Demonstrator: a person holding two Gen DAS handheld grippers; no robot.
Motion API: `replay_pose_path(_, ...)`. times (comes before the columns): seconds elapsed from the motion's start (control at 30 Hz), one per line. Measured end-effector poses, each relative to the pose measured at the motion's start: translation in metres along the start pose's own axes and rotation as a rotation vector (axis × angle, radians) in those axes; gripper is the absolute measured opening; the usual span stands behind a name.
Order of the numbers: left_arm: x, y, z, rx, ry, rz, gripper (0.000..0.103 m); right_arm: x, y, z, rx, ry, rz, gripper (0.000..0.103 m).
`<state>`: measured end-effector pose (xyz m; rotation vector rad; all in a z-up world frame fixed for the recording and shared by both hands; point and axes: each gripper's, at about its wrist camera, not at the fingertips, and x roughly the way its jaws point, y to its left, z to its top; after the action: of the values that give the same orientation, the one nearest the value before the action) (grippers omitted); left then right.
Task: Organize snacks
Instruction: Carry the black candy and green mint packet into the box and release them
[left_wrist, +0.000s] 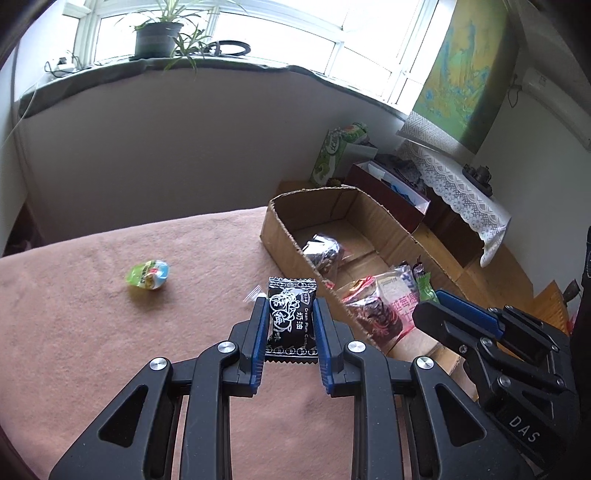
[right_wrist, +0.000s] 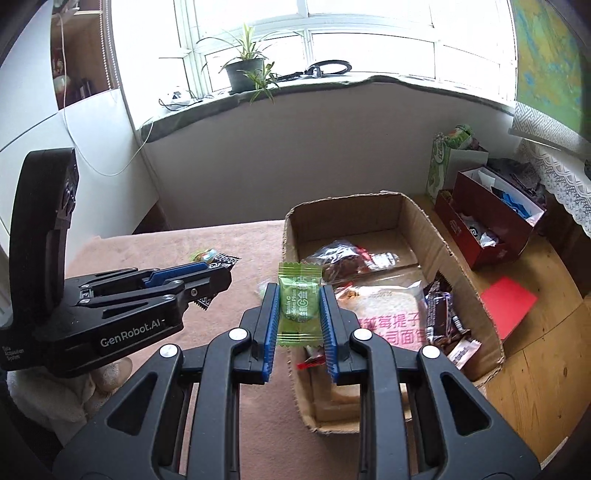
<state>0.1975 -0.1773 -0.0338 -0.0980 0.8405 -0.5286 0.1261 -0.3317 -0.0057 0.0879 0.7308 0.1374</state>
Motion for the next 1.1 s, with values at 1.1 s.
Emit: replay_pose_path(1.1, 0.095, -0.047, 0.049, 0.090, 0.092, 0.005, 0.023, 0.092, -0.107, 0.053, 0.095, 0.102, -0.014, 0.023)
